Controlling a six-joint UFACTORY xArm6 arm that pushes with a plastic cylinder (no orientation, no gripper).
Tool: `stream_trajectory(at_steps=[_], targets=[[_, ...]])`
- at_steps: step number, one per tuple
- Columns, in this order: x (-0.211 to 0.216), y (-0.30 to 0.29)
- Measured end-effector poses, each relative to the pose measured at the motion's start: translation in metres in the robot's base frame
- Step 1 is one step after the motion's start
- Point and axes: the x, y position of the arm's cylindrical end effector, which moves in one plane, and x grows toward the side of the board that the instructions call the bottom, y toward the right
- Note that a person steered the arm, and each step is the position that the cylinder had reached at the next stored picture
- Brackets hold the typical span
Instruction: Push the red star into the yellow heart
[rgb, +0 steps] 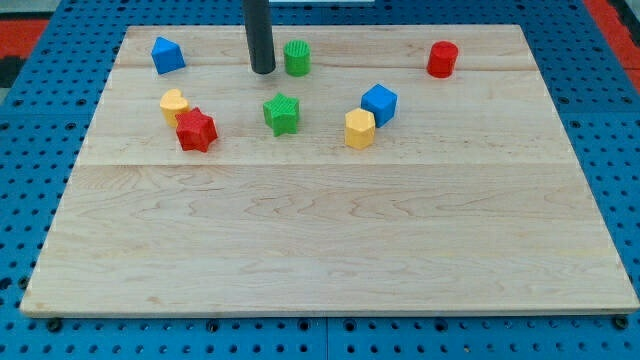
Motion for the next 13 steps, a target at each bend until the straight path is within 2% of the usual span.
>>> stream_trajectory(at_steps=[2,3,4,6,7,8,10,11,12,13], targets=[[0.048,0.023],[0.064,-0.015],[0.027,-0.039],[0.066,-0.113],[0.119,-0.091],[0.136,-0.049],[0.146,-0.037],[0.184,0.008],[0.181,0.043],[0.212,0.065]])
